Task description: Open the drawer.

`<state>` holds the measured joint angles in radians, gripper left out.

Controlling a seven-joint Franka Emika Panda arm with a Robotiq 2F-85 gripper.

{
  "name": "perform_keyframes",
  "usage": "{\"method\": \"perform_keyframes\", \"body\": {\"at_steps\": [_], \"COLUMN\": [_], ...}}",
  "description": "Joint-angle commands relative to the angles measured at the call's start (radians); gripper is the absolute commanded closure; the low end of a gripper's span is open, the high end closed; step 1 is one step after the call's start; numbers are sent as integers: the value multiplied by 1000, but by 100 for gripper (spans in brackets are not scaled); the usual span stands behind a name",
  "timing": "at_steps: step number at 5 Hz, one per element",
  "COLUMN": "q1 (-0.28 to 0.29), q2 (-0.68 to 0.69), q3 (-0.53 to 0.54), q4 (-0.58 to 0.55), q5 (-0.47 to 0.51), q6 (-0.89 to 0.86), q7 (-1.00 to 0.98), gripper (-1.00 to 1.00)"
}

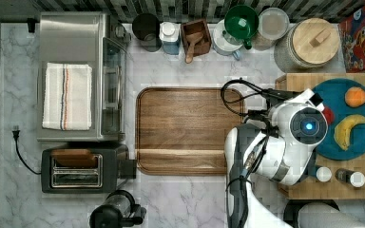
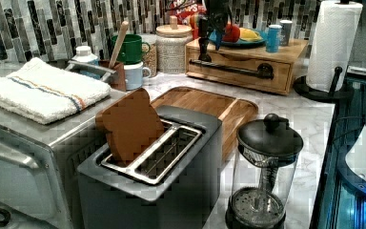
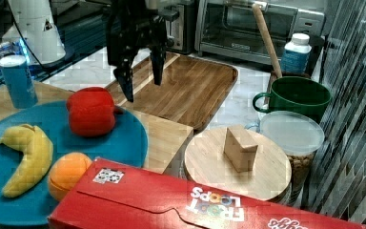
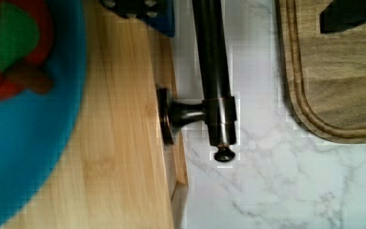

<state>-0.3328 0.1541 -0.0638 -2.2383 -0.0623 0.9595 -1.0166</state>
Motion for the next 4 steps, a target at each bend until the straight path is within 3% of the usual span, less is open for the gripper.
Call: {"method": "perform_keyframes", "body": {"at_steps": [1,2,4], "q1": [37,34,50], "q2": [-35,-22,-18], "q3": [-11,-12,0], "q4": [-167,-183,-164], "q5": [-47,-101,-79], "q6": [95,132,99], "q7": [137,168,164], "gripper": [-100,-100,-100]}}
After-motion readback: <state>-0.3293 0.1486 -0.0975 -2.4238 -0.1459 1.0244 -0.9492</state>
